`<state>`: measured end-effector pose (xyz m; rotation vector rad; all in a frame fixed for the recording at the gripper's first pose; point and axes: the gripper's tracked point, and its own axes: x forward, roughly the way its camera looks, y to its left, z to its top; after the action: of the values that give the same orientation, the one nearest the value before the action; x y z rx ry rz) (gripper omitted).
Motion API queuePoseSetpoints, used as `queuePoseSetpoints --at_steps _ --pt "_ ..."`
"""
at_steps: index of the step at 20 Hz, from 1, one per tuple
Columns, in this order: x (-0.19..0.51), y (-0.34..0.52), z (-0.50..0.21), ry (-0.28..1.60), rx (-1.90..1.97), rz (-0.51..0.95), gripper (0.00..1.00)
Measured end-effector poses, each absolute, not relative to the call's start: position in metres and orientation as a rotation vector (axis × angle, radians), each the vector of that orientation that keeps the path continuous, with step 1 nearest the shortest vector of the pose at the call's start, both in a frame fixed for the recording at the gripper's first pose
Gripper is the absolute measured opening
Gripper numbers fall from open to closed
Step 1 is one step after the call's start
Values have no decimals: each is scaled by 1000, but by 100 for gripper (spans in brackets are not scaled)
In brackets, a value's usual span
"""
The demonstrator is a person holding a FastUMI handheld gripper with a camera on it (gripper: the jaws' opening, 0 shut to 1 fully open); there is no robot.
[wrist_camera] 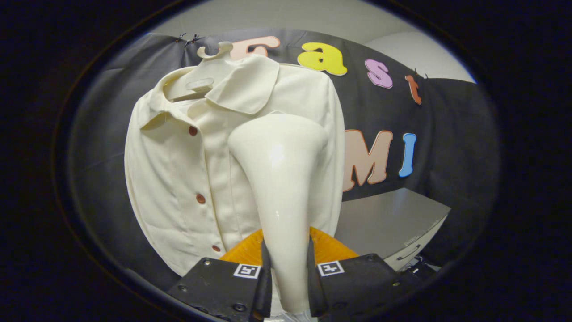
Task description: Iron the clothes twice with a garment steamer, once on the left side and once on the right side.
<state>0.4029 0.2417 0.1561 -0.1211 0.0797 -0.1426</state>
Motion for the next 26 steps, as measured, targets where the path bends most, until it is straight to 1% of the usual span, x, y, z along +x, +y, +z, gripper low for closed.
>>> queuePoseSetpoints --at_steps 6,15,26 --pt "398 227 123 110 -127 -168 32" --pt "391 208 50 176 -108 -211 32" --pt "382 199 -36 269 -83 -220 32"
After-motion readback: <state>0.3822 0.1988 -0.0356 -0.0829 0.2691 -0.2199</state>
